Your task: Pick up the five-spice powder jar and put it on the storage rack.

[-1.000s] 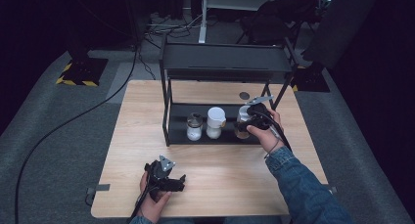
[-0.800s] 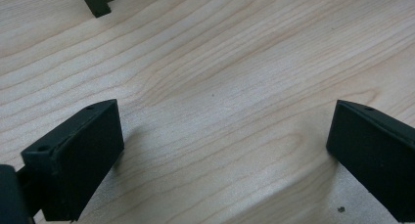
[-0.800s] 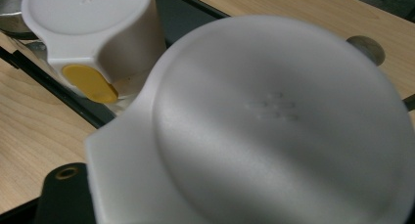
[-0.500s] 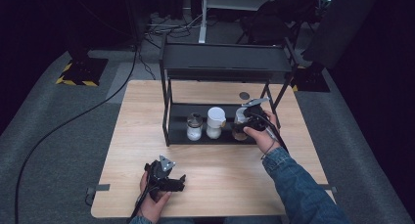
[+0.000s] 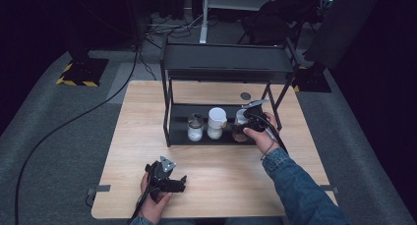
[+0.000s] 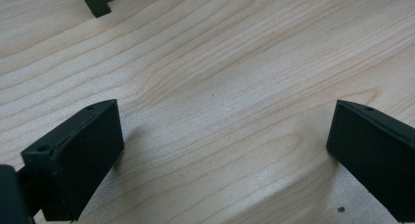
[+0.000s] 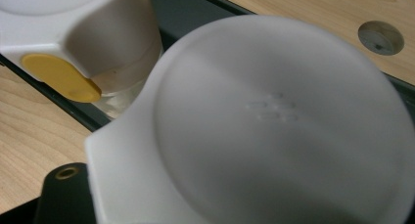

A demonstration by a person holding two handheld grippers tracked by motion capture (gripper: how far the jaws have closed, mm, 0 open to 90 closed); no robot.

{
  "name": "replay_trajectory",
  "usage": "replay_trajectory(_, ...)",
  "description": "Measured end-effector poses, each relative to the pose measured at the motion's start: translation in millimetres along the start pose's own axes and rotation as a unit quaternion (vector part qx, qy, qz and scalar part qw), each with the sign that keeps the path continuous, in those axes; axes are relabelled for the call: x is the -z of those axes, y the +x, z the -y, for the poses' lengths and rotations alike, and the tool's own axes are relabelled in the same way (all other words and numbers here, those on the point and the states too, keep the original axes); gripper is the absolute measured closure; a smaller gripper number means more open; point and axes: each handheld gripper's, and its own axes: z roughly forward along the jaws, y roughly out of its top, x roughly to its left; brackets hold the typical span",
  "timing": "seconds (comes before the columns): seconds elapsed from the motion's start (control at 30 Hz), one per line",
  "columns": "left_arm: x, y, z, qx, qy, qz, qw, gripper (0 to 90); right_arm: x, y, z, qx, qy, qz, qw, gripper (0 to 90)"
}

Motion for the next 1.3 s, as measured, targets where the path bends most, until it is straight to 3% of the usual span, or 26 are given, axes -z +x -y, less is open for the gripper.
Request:
replay_trajectory(0.83,0.0,0.0,0.0,0.0,0.0,0.0,1.0,0.3,-7.5,-5.9,2.5,0.001,0.008,0.007,0.9999,21.1)
replay_trajectory(1.13,0.0,0.0,0.0,0.0,0.0,0.0,1.0,0.3,-5.1,-5.6,7.3,0.01,0.0,0.005,0.9999,20.4)
replay_trajectory(1.3,0.0,0.0,0.0,0.0,0.0,0.0,1.0,0.3,5.7,-6.5,3.4,0.006,-0.026,-0.007,0.9996,15.0)
